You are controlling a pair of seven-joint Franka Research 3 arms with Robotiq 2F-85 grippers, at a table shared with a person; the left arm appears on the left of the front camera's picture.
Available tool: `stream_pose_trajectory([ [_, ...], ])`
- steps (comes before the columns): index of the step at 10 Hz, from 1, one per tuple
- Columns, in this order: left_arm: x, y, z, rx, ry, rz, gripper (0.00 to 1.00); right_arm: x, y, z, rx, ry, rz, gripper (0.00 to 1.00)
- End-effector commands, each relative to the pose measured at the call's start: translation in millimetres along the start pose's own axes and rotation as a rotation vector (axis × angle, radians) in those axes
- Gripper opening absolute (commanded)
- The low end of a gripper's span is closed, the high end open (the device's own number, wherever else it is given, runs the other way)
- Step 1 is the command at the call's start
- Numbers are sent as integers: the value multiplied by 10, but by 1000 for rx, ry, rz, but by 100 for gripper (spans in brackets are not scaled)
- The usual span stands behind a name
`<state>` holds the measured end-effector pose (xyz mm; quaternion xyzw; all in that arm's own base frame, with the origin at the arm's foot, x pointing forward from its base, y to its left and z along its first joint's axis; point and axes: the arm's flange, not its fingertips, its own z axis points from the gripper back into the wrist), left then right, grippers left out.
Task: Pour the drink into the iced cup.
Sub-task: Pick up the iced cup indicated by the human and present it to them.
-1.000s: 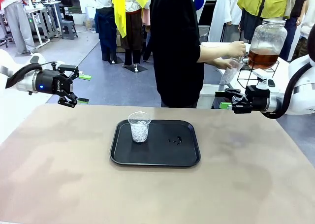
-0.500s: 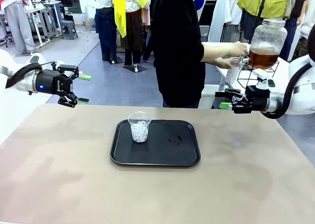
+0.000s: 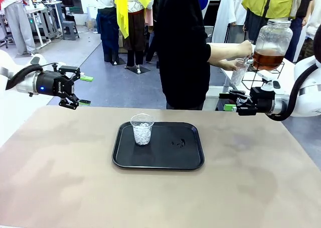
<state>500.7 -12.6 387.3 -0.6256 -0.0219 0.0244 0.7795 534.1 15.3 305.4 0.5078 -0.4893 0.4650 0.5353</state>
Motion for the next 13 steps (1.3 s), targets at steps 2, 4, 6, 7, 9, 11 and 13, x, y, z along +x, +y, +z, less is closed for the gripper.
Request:
stream_pose_trajectory([
  [2, -15, -17, -1, 3, -5, -2, 100, 30, -19, 2, 1, 0, 7, 100],
  [4, -15, -17, -1, 3, -5, -2, 100, 30, -19, 2, 1, 0, 7, 100],
  [6, -15, -17, -1, 3, -5, -2, 100, 30, -19, 2, 1, 0, 7, 100],
  [7, -15, -17, -1, 3, -5, -2, 100, 30, -19, 2, 1, 0, 7, 100],
  [9, -15, -17, -1, 3, -5, -2, 100, 30, -19, 2, 1, 0, 7, 100],
  [11, -15, -17, -1, 3, -5, -2, 100, 30, -19, 2, 1, 0, 7, 100],
  [13, -15, -17, -1, 3, -5, -2, 100, 30, -19, 2, 1, 0, 7, 100],
])
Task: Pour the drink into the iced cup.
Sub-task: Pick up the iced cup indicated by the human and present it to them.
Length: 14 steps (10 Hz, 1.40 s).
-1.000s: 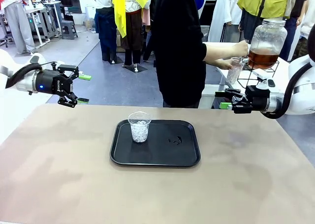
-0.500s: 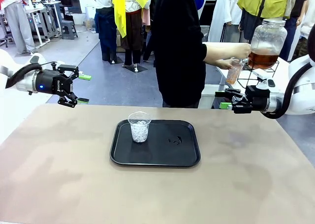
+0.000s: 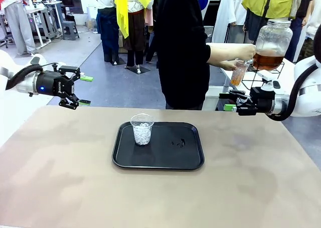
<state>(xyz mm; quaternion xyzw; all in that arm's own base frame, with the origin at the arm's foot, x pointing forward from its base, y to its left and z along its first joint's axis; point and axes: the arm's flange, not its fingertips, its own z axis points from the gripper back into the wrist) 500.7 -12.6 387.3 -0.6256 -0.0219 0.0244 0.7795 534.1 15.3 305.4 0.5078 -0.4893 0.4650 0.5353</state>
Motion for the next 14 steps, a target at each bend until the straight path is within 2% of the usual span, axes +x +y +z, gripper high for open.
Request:
stream_pose_trajectory([
  [1, -15, -17, -1, 3, -5, -2, 100, 30, -19, 2, 1, 0, 7, 100],
  [14, -15, -17, -1, 3, -5, -2, 100, 30, -19, 2, 1, 0, 7, 100],
])
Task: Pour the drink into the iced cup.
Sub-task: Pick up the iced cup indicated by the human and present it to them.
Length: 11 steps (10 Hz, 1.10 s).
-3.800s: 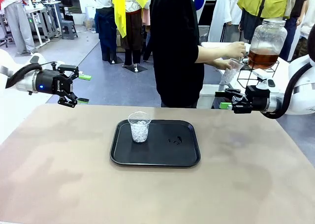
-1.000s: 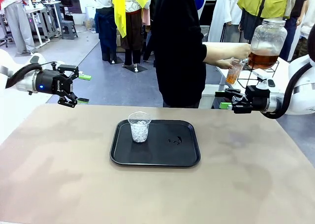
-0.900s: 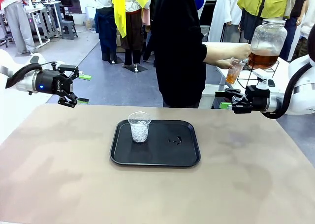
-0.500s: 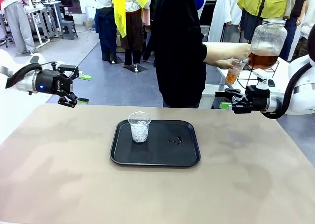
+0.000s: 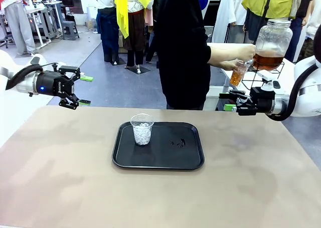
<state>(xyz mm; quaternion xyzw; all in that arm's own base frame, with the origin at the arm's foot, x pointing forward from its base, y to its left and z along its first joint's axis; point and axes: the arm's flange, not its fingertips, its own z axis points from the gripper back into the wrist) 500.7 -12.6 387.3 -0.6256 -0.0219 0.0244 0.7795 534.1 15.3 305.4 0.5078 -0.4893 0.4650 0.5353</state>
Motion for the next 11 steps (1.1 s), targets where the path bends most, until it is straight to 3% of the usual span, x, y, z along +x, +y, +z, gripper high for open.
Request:
stream_pose_trajectory([
  [1, -15, -17, -1, 3, -5, -2, 100, 30, -19, 2, 1, 0, 7, 100],
  [11, -15, -17, -1, 3, -5, -2, 100, 30, -19, 2, 1, 0, 7, 100],
])
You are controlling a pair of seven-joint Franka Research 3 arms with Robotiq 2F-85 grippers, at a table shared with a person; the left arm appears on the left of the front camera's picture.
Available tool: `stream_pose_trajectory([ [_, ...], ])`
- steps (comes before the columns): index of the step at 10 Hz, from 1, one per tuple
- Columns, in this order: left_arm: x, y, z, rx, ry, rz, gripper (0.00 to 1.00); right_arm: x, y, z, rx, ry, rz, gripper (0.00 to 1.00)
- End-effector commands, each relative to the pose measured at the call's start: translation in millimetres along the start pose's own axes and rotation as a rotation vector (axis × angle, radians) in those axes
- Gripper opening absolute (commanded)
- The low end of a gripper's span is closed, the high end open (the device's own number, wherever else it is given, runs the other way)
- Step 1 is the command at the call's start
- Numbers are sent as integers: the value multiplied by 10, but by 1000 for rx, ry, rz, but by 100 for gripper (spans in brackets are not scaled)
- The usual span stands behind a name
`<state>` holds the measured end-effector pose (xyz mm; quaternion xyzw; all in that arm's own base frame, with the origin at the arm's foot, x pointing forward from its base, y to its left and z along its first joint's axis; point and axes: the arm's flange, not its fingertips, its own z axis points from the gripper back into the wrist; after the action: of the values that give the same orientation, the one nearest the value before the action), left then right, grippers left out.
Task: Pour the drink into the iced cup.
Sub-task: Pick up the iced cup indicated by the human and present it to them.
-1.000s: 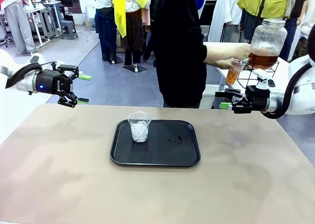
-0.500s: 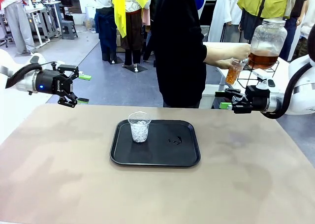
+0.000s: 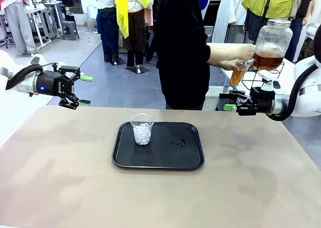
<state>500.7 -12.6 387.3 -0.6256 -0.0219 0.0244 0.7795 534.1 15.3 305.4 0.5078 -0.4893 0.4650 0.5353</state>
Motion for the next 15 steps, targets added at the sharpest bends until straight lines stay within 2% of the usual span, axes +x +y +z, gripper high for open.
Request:
stream_pose_trajectory([
  [1, -15, -17, -1, 3, -5, -2, 100, 30, -19, 2, 1, 0, 7, 100],
  [15, -15, -17, -1, 3, -5, -2, 100, 30, -19, 2, 1, 0, 7, 100],
])
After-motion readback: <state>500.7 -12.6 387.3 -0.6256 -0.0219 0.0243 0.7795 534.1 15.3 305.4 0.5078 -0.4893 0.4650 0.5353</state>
